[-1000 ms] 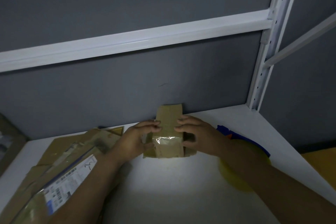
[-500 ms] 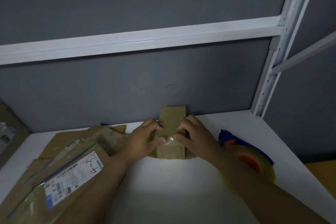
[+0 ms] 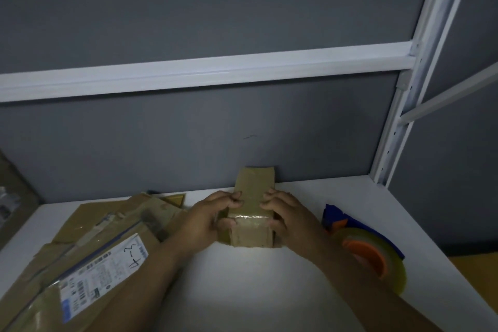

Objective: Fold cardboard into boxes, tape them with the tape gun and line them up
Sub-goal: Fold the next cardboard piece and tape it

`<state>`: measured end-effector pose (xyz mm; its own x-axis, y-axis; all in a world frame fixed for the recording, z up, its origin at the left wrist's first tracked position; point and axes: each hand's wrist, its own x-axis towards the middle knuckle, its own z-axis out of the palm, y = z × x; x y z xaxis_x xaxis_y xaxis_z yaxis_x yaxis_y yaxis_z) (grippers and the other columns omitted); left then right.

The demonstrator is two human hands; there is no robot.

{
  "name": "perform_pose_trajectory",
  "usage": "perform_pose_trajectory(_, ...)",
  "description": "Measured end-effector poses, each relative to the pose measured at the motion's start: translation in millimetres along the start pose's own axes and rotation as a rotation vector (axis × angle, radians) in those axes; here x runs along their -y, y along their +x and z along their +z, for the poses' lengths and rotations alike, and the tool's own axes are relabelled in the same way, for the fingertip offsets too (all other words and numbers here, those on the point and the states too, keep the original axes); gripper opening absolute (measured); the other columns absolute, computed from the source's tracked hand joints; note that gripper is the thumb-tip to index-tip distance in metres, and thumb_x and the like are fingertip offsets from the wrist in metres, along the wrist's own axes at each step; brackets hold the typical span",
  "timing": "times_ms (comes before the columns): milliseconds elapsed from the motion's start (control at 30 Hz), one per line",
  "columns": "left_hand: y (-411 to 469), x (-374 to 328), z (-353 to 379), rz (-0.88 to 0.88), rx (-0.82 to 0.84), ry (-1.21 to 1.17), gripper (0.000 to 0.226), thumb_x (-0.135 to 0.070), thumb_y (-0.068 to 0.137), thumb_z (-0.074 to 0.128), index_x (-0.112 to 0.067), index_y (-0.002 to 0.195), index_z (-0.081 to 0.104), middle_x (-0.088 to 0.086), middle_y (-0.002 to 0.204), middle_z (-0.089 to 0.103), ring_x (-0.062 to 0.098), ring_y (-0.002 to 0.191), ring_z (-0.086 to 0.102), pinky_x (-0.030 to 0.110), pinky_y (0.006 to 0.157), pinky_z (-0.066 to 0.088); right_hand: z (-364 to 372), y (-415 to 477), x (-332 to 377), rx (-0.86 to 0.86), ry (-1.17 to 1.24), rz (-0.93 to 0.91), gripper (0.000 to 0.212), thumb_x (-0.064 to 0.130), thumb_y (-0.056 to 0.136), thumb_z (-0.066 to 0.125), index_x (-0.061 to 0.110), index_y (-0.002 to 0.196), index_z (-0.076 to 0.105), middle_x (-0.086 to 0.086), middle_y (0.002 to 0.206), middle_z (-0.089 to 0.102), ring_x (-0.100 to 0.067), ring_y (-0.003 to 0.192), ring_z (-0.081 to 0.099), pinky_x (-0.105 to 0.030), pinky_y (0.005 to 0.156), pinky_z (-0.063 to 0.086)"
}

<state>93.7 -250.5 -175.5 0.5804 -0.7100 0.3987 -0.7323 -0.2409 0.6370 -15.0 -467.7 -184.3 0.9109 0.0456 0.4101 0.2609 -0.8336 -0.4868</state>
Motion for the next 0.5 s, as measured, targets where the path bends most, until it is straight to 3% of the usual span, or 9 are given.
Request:
perform_pose_trajectory(67,0,-1,3,0.033,-0.025,0.081,0.043,-0.056,0.078,0.068,-0.033,0.113,0.059,-0.028,0.121,0.054,-0.005,0.114,0.052,0.009,0.097,0.037,-1,2,4,0.006,-0.089,0.015,0.036,0.032,0.092,0.056,0.021,0.125,0.051,0.009,0.140,0.037,-0.007,0.127,0.035,-0.022,0.100,0.038)
perform_pose_trajectory(133,4,-3,3,0.072,-0.042,0.178,0.041,-0.051,0.074,0.070,-0.033,0.108,0.057,-0.026,0.113,0.056,-0.002,0.104,0.054,0.017,0.091,0.042,-1,6,8,-0.002,-0.149,-0.002,0.040,0.035,0.085,0.063,0.019,0.120,0.051,0.007,0.129,0.042,-0.010,0.116,0.039,-0.022,0.089,0.039)
perform_pose_trajectory(200,11,-6,-2,0.079,-0.017,0.208,0.040,-0.051,0.071,0.072,-0.033,0.104,0.061,-0.021,0.107,0.060,0.002,0.100,0.056,0.025,0.089,0.045,-1,11,6,-0.029,-0.139,-0.057,0.031,0.028,0.083,0.066,0.013,0.109,0.057,0.001,0.119,0.048,-0.015,0.108,0.042,-0.026,0.082,0.040)
perform_pose_trajectory(267,20,-15,-13,-0.006,0.023,0.139,0.048,-0.066,0.066,0.070,-0.032,0.099,0.069,-0.019,0.105,0.064,-0.001,0.101,0.059,0.022,0.090,0.046,-5,12,1,0.026,-0.080,-0.087,0.025,0.020,0.086,0.063,0.007,0.107,0.060,-0.004,0.122,0.051,-0.017,0.111,0.044,-0.030,0.086,0.041)
perform_pose_trajectory(333,29,-21,-22,-0.096,0.042,0.103,0.064,-0.078,0.069,0.060,-0.028,0.107,0.071,-0.013,0.121,0.061,-0.003,0.112,0.055,0.021,0.099,0.041,-15,8,-7,0.119,0.013,-0.088,0.030,0.017,0.091,0.058,0.004,0.117,0.062,-0.004,0.134,0.049,-0.015,0.126,0.040,-0.028,0.103,0.036)
perform_pose_trajectory(367,33,-19,-23,-0.127,0.057,0.158,0.065,-0.075,0.074,0.057,-0.028,0.119,0.066,-0.012,0.137,0.051,-0.002,0.125,0.046,0.021,0.107,0.034,-20,6,-10,0.151,0.062,-0.103,0.031,0.018,0.092,0.056,0.004,0.120,0.063,-0.001,0.134,0.047,-0.010,0.128,0.039,-0.024,0.107,0.033)
perform_pose_trajectory(433,37,-19,-19,-0.233,0.136,0.247,0.065,-0.060,0.084,0.058,-0.030,0.140,0.047,-0.009,0.155,0.025,0.006,0.140,0.025,0.018,0.110,0.018,-29,3,-13,0.174,0.098,-0.096,0.033,0.019,0.092,0.053,0.006,0.120,0.065,0.005,0.129,0.047,0.004,0.123,0.037,-0.008,0.105,0.027)
perform_pose_trajectory(500,38,-18,-8,-0.346,0.154,0.211,0.067,-0.055,0.088,0.056,-0.032,0.147,0.036,-0.005,0.156,0.025,0.010,0.140,0.027,0.016,0.108,0.017,-33,-1,-16,0.129,0.124,-0.061,0.034,0.024,0.093,0.052,0.007,0.120,0.065,0.005,0.127,0.049,0.008,0.120,0.035,-0.004,0.103,0.025)
